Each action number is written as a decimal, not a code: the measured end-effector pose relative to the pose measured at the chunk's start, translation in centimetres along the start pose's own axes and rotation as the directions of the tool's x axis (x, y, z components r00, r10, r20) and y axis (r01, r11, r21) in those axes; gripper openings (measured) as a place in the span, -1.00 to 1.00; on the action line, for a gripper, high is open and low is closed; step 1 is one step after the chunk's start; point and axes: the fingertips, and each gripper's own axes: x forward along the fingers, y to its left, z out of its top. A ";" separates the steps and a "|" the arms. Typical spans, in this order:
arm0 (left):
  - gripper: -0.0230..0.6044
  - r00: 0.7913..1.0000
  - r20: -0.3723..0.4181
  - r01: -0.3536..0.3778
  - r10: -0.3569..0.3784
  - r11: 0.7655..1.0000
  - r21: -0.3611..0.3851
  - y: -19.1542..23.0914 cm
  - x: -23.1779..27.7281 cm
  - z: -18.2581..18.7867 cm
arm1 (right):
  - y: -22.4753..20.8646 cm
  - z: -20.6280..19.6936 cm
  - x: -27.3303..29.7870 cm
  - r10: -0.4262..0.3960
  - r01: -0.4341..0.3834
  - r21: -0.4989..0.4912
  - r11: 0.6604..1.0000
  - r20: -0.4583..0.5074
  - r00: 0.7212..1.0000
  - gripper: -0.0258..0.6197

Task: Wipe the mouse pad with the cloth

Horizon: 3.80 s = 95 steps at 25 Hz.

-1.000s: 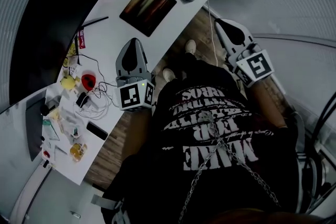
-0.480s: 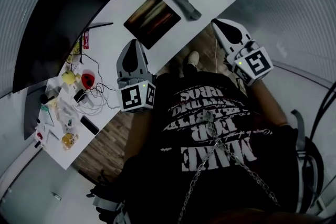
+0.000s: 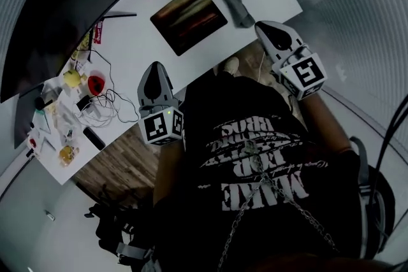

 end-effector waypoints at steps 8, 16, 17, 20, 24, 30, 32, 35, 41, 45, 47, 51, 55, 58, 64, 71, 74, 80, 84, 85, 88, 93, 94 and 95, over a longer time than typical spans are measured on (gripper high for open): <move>-0.91 0.988 -0.156 -0.009 0.006 1.000 -0.015 2.7 7.7 -11.6 | -5.3 -15.1 10.4 -0.046 0.041 -0.021 0.999 -0.291 0.956 -0.50; -0.91 0.985 -0.174 -0.026 0.013 0.997 -0.069 6.6 13.2 -15.9 | -7.4 -22.8 15.5 -0.075 0.093 0.016 0.996 -0.459 0.885 -0.40; -0.91 0.984 -0.175 -0.022 0.009 0.997 -0.072 6.9 13.3 -16.2 | -7.6 -23.2 15.6 -0.098 0.110 -0.004 0.994 -0.476 0.874 -0.40; -0.91 0.981 -0.194 -0.022 0.005 0.996 -0.088 8.2 14.2 -16.8 | -7.9 -22.6 16.2 -0.150 0.154 -0.031 0.988 -0.473 0.868 -0.85; -0.91 0.981 -0.196 -0.028 0.011 0.996 -0.083 10.5 14.7 -16.1 | -3.3 -17.0 19.8 -0.047 0.039 -0.033 0.999 -0.336 0.941 -0.87; -0.91 0.985 -0.166 -0.063 0.047 0.994 -0.091 14.3 13.9 -13.6 | 10.4 -13.8 30.4 0.238 -0.269 -0.064 0.961 -0.302 0.923 -0.87; -0.91 0.986 -0.160 -0.069 0.053 0.993 -0.096 15.1 13.5 -13.4 | 13.8 -13.7 32.9 0.282 -0.331 -0.099 0.938 -0.333 0.900 -0.87; -0.91 0.987 -0.152 -0.077 0.059 0.991 -0.111 16.1 13.0 -13.8 | 15.8 -14.9 35.1 0.278 -0.359 -0.136 0.923 -0.406 0.870 -0.87; -0.91 0.987 -0.152 -0.069 0.047 0.988 -0.141 16.7 12.8 -15.0 | 7.1 -17.6 33.1 0.135 -0.193 -0.082 0.978 -0.456 0.879 -0.87; -0.91 0.988 -0.150 -0.058 0.037 0.989 -0.133 16.3 12.7 -15.1 | -2.5 -18.4 28.8 -0.040 0.003 -0.079 0.997 -0.485 0.874 -0.87; -0.91 0.989 -0.147 -0.052 0.033 0.990 -0.131 15.8 12.9 -15.0 | -5.3 -18.9 27.5 -0.078 0.049 -0.071 0.996 -0.493 0.867 -0.87; -0.91 0.989 -0.147 -0.056 0.037 0.990 -0.127 15.1 13.1 -14.5 | -4.3 -17.4 27.6 -0.065 0.030 -0.083 0.996 -0.456 0.888 -0.87; -0.91 0.990 -0.135 -0.062 0.047 0.991 -0.115 14.6 12.6 -13.9 | 4.5 -14.6 28.6 0.111 -0.136 -0.039 0.990 -0.383 0.917 -0.87; -0.91 0.988 -0.143 -0.077 0.061 0.991 -0.109 14.4 12.1 -14.0 | 12.1 -16.1 29.5 0.273 -0.305 -0.019 0.952 -0.400 0.875 -0.87; -0.91 0.986 -0.146 -0.094 0.078 0.990 -0.102 14.1 11.5 -14.3 | 14.6 -19.7 30.2 0.291 -0.367 -0.062 0.928 -0.495 0.819 -0.87; -0.91 0.986 -0.151 -0.088 0.070 0.989 -0.118 13.1 11.7 -15.3 | -0.3 -20.4 24.8 0.061 -0.071 -0.001 0.997 -0.495 0.866 -0.87; -0.91 0.986 -0.153 -0.078 0.061 0.991 -0.111 12.3 11.7 -15.5 | -4.6 -20.7 23.3 -0.015 0.006 -0.019 1.000 -0.494 0.869 -0.87; -0.91 0.989 -0.136 -0.074 0.063 0.994 -0.083 11.1 11.0 -14.1 | 3.1 -17.3 23.4 0.131 -0.148 -0.004 0.989 -0.432 0.892 -0.87; -0.91 0.987 -0.139 -0.090 0.078 0.993 -0.080 10.8 10.2 -13.5 | 14.8 -18.6 23.4 0.388 -0.408 0.054 0.911 -0.445 0.807 -0.87; -0.91 0.987 -0.141 -0.091 0.078 0.992 -0.090 10.6 10.0 -13.4 | 16.7 -19.5 23.4 0.417 -0.449 0.045 0.893 -0.464 0.782 -0.87; -0.91 0.987 -0.146 -0.088 0.073 0.992 -0.093 9.7 9.3 -13.3 | 17.9 -22.1 23.3 0.407 -0.464 0.025 0.885 -0.525 0.747 -0.87; -0.91 0.990 -0.123 -0.078 0.069 0.994 -0.071 8.5 8.8 -12.1 | 9.2 -22.7 21.5 0.284 -0.289 0.073 0.955 -0.512 0.810 -0.87; -0.91 0.991 -0.118 -0.076 0.068 0.995 -0.069 8.3 8.7 -11.9 | 6.6 -22.7 20.7 0.242 -0.237 0.076 0.969 -0.509 0.826 -0.87; -0.91 0.991 -0.114 -0.075 0.066 0.995 -0.069 8.1 8.6 -11.7 | 3.8 -22.7 19.8 0.195 -0.181 0.079 0.980 -0.508 0.839 -0.87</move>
